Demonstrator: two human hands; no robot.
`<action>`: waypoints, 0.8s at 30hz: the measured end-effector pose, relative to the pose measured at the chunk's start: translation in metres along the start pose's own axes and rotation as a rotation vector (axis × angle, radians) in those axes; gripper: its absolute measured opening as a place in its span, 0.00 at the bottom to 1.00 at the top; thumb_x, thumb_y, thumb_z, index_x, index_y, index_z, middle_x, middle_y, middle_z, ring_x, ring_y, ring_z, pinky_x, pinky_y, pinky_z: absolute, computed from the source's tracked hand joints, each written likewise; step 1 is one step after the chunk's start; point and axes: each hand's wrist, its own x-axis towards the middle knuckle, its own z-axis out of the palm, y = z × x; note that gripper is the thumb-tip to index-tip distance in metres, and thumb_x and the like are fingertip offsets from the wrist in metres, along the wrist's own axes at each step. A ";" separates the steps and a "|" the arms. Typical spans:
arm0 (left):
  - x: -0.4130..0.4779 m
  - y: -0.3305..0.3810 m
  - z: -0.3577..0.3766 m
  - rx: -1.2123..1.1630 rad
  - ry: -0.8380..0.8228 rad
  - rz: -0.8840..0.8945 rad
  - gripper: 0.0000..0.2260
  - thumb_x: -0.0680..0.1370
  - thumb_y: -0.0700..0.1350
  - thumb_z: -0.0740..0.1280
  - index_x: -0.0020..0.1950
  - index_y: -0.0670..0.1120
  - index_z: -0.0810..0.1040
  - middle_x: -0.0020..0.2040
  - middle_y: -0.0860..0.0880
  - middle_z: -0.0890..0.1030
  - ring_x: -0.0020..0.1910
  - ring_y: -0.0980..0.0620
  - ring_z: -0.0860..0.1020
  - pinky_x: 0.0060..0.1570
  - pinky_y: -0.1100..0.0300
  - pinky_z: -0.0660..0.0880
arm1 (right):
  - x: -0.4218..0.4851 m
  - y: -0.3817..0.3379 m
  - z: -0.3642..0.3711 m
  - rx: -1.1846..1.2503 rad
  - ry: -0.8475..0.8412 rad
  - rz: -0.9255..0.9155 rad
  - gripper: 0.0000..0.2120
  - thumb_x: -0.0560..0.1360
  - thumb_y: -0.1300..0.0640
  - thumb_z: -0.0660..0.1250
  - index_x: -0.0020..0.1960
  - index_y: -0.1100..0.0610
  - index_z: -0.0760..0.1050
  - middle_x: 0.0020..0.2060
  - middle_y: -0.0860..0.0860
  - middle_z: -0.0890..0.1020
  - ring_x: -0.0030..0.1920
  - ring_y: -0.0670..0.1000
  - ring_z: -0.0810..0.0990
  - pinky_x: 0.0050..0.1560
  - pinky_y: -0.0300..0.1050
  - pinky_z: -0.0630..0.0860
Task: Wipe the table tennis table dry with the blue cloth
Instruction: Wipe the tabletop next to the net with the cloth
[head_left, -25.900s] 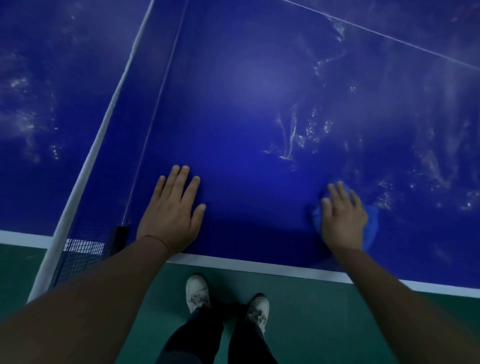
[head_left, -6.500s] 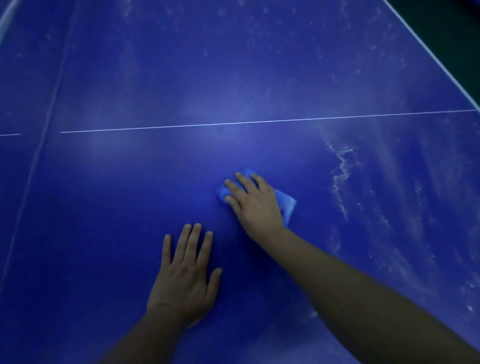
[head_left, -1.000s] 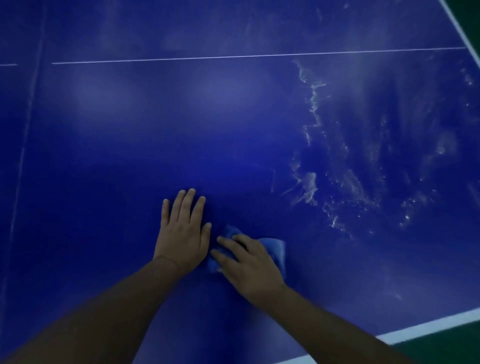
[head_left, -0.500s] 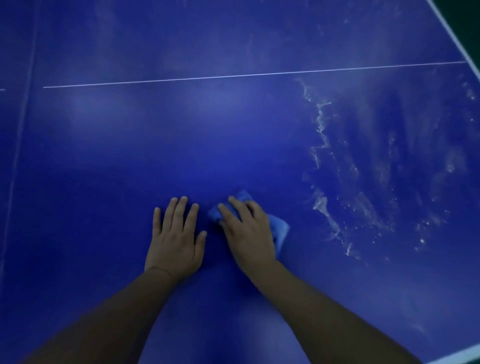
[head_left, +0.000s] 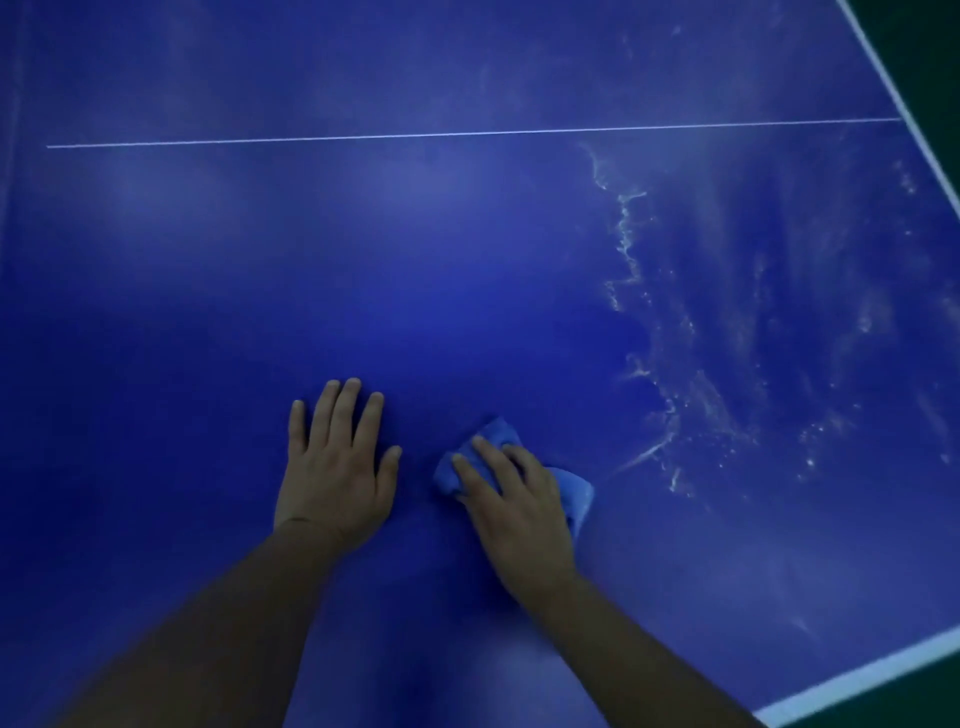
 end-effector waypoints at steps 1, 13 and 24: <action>0.000 0.000 0.000 0.002 -0.004 0.000 0.30 0.81 0.58 0.50 0.77 0.41 0.66 0.78 0.40 0.63 0.79 0.41 0.56 0.76 0.36 0.51 | -0.003 0.012 0.001 0.011 -0.008 0.038 0.17 0.81 0.51 0.61 0.66 0.54 0.79 0.65 0.56 0.79 0.58 0.60 0.75 0.55 0.55 0.77; -0.001 0.004 -0.004 0.047 -0.064 -0.021 0.30 0.82 0.57 0.48 0.78 0.41 0.64 0.79 0.40 0.62 0.79 0.40 0.56 0.76 0.36 0.52 | -0.003 0.083 -0.080 -0.009 -0.302 0.738 0.18 0.78 0.42 0.67 0.62 0.52 0.77 0.53 0.51 0.81 0.57 0.58 0.78 0.54 0.53 0.70; -0.011 0.009 -0.017 0.057 -0.149 -0.072 0.29 0.84 0.57 0.49 0.82 0.46 0.53 0.82 0.44 0.51 0.81 0.44 0.47 0.78 0.41 0.49 | -0.025 0.180 -0.202 0.267 0.127 0.891 0.18 0.72 0.46 0.76 0.47 0.61 0.79 0.39 0.56 0.80 0.41 0.53 0.77 0.32 0.37 0.70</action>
